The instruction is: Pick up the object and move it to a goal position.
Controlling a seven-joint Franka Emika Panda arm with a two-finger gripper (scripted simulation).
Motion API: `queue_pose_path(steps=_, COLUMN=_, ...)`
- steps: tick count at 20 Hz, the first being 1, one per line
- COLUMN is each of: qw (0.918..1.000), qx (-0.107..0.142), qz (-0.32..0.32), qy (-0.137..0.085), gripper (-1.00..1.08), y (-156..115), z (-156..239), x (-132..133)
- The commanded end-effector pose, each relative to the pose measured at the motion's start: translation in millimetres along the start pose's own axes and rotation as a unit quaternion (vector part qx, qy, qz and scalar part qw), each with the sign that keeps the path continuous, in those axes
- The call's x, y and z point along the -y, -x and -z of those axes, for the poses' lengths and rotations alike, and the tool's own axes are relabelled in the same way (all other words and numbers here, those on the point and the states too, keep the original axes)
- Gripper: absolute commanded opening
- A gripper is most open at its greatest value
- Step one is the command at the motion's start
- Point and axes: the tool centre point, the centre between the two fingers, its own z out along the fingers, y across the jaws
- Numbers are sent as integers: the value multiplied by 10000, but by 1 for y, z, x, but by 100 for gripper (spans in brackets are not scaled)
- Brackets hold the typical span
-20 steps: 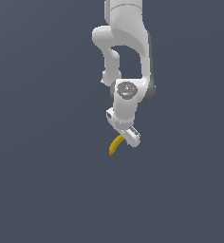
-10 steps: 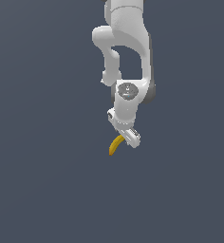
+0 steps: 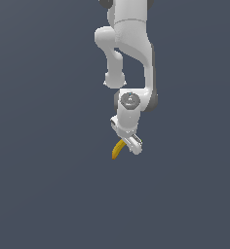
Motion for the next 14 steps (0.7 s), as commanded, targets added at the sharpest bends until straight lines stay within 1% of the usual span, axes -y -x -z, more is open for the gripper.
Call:
queue_pose_path(steps=1, qw=10000, qx=-1, qz=-6, qy=-2, gripper=100, y=0, z=-10, x=0)
queue_pose_path(steps=6, qw=10000, qx=-1, qz=-6, qy=-2, gripper=100, y=0, z=-17, x=1)
queue_pose_path(steps=7, qw=10000, qx=-1, qz=-6, qy=-2, gripper=-100, y=0, z=-17, x=1)
queue_pose_path(steps=14, qw=10000, qx=-1, qz=-6, qy=-2, gripper=-100, y=0, z=-17, x=1)
